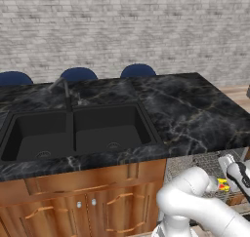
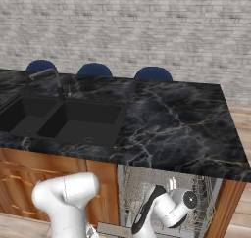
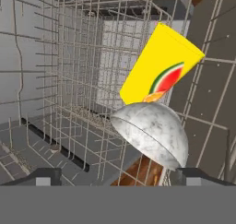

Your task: Pick up the cup and bowl from the counter, place them in the dishwasher, and close the dishwasher door.

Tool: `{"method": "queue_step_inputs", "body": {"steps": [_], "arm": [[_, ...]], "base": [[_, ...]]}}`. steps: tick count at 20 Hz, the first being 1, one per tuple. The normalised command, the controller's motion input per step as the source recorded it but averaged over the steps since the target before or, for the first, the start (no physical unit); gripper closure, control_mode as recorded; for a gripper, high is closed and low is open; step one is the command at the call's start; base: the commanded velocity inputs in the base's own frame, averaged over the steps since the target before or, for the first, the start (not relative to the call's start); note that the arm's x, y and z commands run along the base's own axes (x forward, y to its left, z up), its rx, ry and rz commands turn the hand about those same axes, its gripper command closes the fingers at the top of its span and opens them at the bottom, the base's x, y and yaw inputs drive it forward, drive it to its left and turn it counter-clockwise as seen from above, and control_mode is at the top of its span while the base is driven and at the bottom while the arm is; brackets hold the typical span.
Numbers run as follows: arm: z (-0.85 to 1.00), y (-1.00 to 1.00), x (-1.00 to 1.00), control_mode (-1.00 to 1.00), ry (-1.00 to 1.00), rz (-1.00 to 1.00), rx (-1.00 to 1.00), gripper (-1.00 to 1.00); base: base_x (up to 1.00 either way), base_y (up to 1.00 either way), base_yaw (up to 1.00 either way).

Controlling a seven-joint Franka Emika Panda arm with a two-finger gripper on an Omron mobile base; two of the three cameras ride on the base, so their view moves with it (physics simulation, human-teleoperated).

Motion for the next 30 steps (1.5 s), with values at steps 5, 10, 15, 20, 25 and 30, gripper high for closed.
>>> {"method": "queue_step_inputs", "body": {"steps": [5, 10, 15, 20, 25, 30], "arm": [[0.48, 0.00, -0.05, -1.00, -0.01, 0.00, 0.00, -1.00], [0.24, 0.00, 0.00, -1.00, 0.00, 0.00, 0.00, -1.00], [0.10, 0.00, -0.03, -1.00, 0.00, 0.00, 0.01, -1.00], [0.02, 0.00, -0.07, -1.00, 0.00, 0.00, 0.03, -1.00], [0.00, 0.00, -0.08, -1.00, 0.00, 0.00, 0.05, -1.00], [0.00, 0.00, -0.27, -1.00, -0.02, 0.00, 0.04, -1.00]], "base": [[0.00, 0.00, 0.00], [0.00, 0.00, 0.00], [0.00, 0.00, 0.00], [0.00, 0.00, 0.00], [0.00, 0.00, 0.00], [0.00, 0.00, 0.00]]}}
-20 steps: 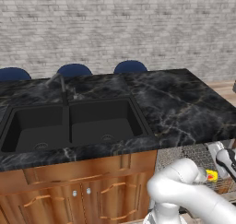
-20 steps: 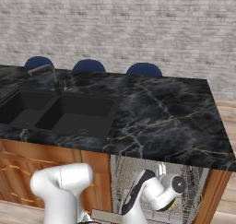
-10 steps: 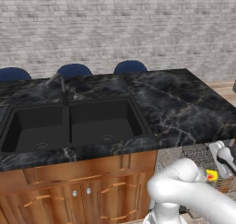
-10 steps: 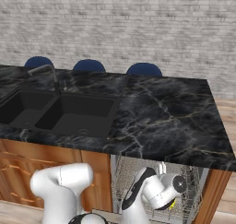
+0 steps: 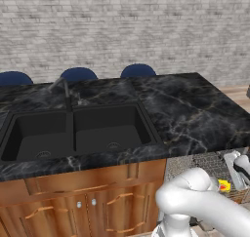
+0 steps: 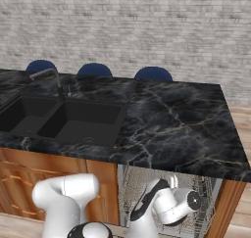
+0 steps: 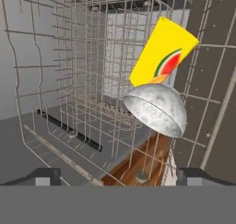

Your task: Pick up the cup and bowl from the counter, place them in the dishwasher, and close the dishwasher door.

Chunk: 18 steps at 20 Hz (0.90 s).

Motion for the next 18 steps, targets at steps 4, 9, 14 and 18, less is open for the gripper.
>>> {"method": "queue_step_inputs", "body": {"steps": [4, 9, 14, 18], "arm": [[0.00, 0.00, -0.39, -1.00, -0.03, 0.00, 0.01, -1.00], [0.00, 0.00, -0.39, -1.00, -0.04, 0.00, 0.00, -1.00], [0.00, 0.00, -0.36, -1.00, -0.07, 0.00, 0.00, -1.00], [0.00, 0.00, -0.45, -1.00, -0.09, 0.02, 0.00, -1.00]], "base": [[0.00, 0.00, 0.00], [0.00, 0.00, 0.00], [0.00, 0.00, 0.00], [0.00, 0.00, 0.00]]}}
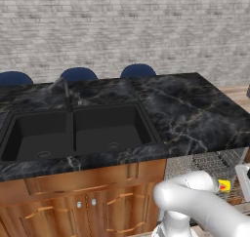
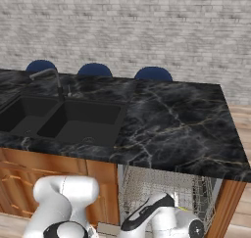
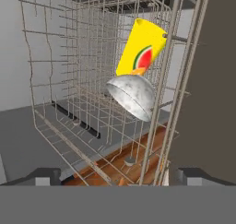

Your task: Pick up the cup and bowl from the counter, place them in the dishwasher, and close the dishwasher door.

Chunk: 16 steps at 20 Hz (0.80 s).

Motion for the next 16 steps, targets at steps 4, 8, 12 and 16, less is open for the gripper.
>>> {"method": "queue_step_inputs", "body": {"steps": [4, 8, 12, 16], "arm": [[0.00, 0.00, -0.42, -1.00, -0.10, 0.03, 0.00, -1.00], [0.00, 0.00, -0.54, -1.00, -0.14, 0.05, 0.00, -1.00], [0.39, 0.00, -0.76, -1.00, -0.19, 0.02, 0.00, -1.00], [0.63, 0.00, -0.72, -1.00, -0.20, 0.01, 0.00, -1.00]], "base": [[0.00, 0.00, 0.00], [0.00, 0.00, 0.00], [0.00, 0.00, 0.00], [0.00, 0.00, 0.00]]}}
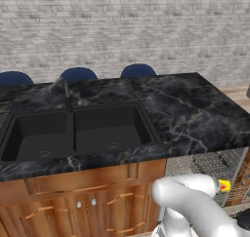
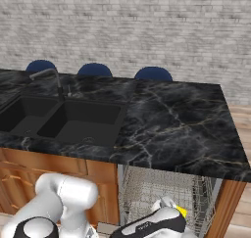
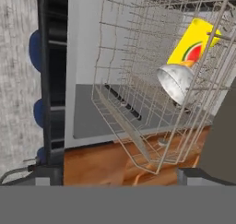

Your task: Pick up the cup and bowl from the counter, place them in the dishwasher, and close the dishwasher door.

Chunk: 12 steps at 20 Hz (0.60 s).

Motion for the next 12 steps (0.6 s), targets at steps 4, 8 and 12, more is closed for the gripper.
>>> {"method": "queue_step_inputs", "body": {"steps": [4, 8, 12], "arm": [[0.21, 0.00, -0.66, -1.00, -0.18, 0.02, 0.00, -1.00], [0.00, 0.01, -0.60, -1.00, -0.19, 0.03, -0.02, -1.00], [0.00, 0.11, -0.59, -1.00, -0.21, 0.03, -0.09, -1.00]], "base": [[0.00, 0.00, 0.00], [0.00, 0.00, 0.00], [0.00, 0.00, 0.00]]}}
